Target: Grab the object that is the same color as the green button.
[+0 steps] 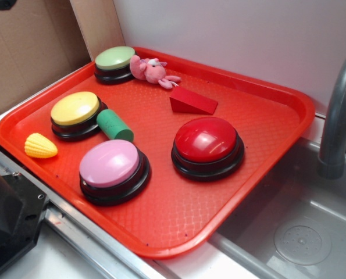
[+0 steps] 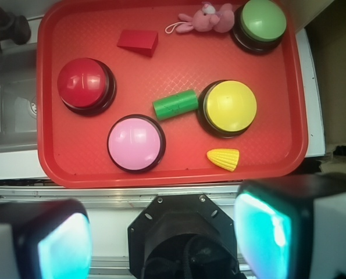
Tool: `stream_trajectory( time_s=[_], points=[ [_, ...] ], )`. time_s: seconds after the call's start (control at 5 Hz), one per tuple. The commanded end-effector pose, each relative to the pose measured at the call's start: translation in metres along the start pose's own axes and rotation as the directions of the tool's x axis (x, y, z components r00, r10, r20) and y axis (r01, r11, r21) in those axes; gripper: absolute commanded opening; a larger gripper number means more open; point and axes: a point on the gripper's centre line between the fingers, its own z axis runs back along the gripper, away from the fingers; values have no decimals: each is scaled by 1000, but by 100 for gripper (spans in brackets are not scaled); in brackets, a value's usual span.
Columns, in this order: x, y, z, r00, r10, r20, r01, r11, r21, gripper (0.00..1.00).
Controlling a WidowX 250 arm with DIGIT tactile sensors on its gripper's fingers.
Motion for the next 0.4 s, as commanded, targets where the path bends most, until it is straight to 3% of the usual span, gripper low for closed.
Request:
stream_trajectory(
  time_s=[0.0, 0.2],
  points=[
    [0, 0, 0, 1000, 0, 0, 0, 1000, 0, 100],
    [10, 1, -22, 966, 260, 7, -257, 958, -130, 100]
  ],
)
